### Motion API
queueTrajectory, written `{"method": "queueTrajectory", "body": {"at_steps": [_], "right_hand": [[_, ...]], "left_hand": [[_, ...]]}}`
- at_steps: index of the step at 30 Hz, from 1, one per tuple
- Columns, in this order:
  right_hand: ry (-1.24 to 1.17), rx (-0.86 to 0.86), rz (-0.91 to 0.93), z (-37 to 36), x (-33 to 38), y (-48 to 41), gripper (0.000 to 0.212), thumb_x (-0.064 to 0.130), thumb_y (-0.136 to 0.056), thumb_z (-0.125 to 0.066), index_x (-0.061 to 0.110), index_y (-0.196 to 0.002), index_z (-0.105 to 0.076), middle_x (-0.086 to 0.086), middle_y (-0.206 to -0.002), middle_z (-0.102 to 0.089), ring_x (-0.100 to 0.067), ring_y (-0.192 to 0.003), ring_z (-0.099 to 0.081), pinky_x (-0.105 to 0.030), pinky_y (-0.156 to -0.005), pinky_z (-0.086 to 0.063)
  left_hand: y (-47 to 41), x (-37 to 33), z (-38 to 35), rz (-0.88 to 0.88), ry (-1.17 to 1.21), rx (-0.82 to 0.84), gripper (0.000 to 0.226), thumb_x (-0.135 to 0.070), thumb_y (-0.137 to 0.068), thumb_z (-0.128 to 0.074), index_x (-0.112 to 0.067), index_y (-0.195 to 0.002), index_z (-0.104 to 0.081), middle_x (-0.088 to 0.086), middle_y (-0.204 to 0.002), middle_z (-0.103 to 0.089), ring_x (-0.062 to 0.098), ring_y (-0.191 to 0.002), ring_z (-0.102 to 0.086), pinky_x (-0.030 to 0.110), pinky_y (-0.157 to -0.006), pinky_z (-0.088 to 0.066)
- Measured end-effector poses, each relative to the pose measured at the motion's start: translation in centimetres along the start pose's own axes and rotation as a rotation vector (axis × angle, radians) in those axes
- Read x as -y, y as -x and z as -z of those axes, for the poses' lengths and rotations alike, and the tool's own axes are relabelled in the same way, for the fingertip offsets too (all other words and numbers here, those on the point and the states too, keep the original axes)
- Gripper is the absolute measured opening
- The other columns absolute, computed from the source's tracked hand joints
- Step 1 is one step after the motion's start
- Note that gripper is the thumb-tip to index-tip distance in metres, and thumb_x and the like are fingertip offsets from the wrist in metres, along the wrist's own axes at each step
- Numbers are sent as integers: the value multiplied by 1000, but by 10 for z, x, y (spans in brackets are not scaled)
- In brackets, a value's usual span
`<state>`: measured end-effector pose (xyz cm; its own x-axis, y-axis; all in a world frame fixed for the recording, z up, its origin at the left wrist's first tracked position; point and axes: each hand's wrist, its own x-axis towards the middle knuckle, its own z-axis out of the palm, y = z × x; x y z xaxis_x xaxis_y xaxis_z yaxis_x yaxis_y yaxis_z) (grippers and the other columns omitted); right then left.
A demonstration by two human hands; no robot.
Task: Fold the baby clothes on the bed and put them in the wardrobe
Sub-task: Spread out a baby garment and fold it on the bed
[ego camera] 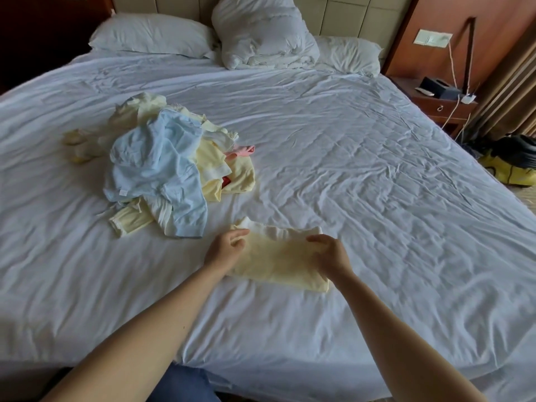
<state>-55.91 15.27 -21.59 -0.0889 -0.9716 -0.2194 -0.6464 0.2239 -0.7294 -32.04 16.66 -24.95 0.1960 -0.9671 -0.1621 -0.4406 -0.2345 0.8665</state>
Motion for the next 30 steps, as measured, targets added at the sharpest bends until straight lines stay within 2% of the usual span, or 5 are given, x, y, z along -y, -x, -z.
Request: {"method": "queueTrajectory", "body": {"at_steps": [9, 12, 15, 19, 30], "right_hand": [[-366, 89, 130, 2, 62, 45, 51, -10, -75, -55, 32, -101, -70, -9, -98, -68, -20, -80, -66, -27, -64, -57], [-429, 177, 185, -17, 95, 61, 49, -12, -79, -54, 29, -102, -68, -13, -94, -67, -19, -74, -64, -24, -56, -52], [-446, 254, 266, -54, 139, 79, 49, -12, -80, -54, 30, -101, -68, -10, -90, -67, -18, -73, -62, -22, -52, -49], [-492, 361, 353, -114, 200, 95, 51, -15, -79, -54, 31, -96, -69, -8, -90, -66, -19, -75, -61, -32, -65, -51], [-539, 516, 451, -287, 364, 87, 51, -21, -77, -52, 21, -101, -68, 1, -83, -64, -12, -69, -59, -20, -59, -51]], "left_hand": [[43, -4, 76, -140, 212, -207, 36, -1, -93, -51, -17, -122, -67, -4, -128, -63, 4, -120, -54, 1, -88, -37], [65, 3, 120, -146, 269, -298, 34, -3, -95, -51, -17, -121, -67, 3, -124, -66, 17, -114, -60, 21, -95, -45], [89, 19, 176, -155, 291, -430, 33, -3, -96, -51, -17, -121, -67, 6, -117, -69, 18, -105, -61, 6, -77, -43], [111, 46, 253, -144, 284, -581, 35, -1, -94, -51, -24, -115, -67, -12, -58, -48, 6, -48, -45, 8, -52, -34], [83, 138, 441, -85, 236, -802, 36, -5, -90, -54, -30, -111, -71, -10, -57, -37, 6, -49, -29, 16, -48, -31]]}}
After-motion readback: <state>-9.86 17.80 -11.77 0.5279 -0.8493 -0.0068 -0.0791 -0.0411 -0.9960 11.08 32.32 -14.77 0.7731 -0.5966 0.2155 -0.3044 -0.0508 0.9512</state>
